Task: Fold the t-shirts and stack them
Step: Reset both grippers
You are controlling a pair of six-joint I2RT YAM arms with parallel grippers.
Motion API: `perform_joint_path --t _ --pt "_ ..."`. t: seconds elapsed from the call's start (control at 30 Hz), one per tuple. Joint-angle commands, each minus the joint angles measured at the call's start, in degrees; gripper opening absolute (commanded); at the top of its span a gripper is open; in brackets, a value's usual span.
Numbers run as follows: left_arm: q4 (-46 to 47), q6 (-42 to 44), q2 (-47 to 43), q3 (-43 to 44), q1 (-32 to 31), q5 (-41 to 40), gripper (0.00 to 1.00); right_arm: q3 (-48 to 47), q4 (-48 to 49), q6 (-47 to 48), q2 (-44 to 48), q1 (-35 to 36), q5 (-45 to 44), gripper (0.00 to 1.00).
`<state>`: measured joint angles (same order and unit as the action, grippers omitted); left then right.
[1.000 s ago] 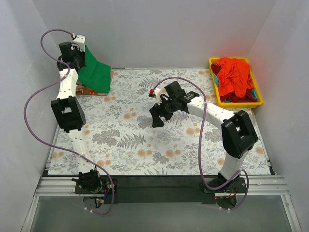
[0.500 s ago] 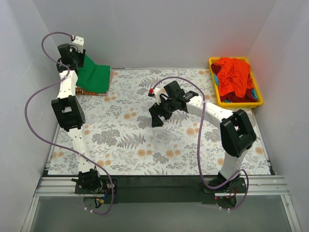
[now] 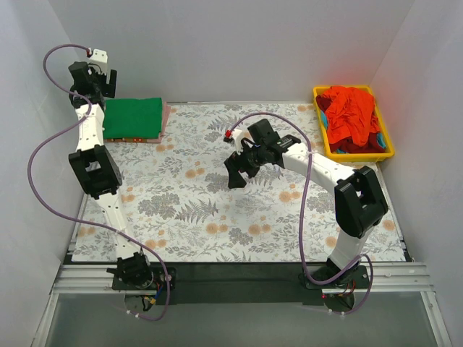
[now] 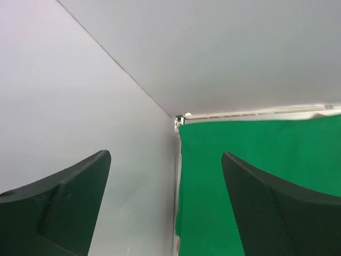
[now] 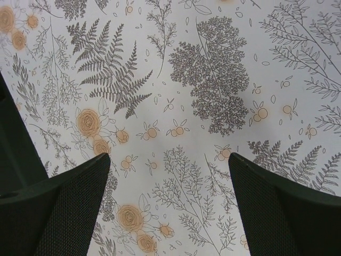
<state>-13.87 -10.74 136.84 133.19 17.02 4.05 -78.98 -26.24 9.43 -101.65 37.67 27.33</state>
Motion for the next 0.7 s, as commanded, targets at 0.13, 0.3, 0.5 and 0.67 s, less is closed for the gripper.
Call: perform_joint_path --t 0.13,0.3,0.5,0.67 --pt "-18.98 -9.55 -17.98 -3.71 -4.08 6.23 0.90 -0.91 -1.27 0.50 10.31 -7.77 0.00 0.98" --pt "-27.33 -18.58 -26.78 -11.89 -10.41 4.38 0.93 -1.17 -4.07 0.76 16.03 -18.30 -0.44 0.98" --pt "-31.92 -32.13 -36.28 -21.64 -16.05 12.72 0.95 1.28 -7.94 0.50 22.80 -30.00 -2.63 0.98" --pt "-28.50 -33.30 -47.00 -39.10 -18.33 12.56 0.96 6.37 -10.76 -0.20 30.00 -35.91 -6.67 0.98"
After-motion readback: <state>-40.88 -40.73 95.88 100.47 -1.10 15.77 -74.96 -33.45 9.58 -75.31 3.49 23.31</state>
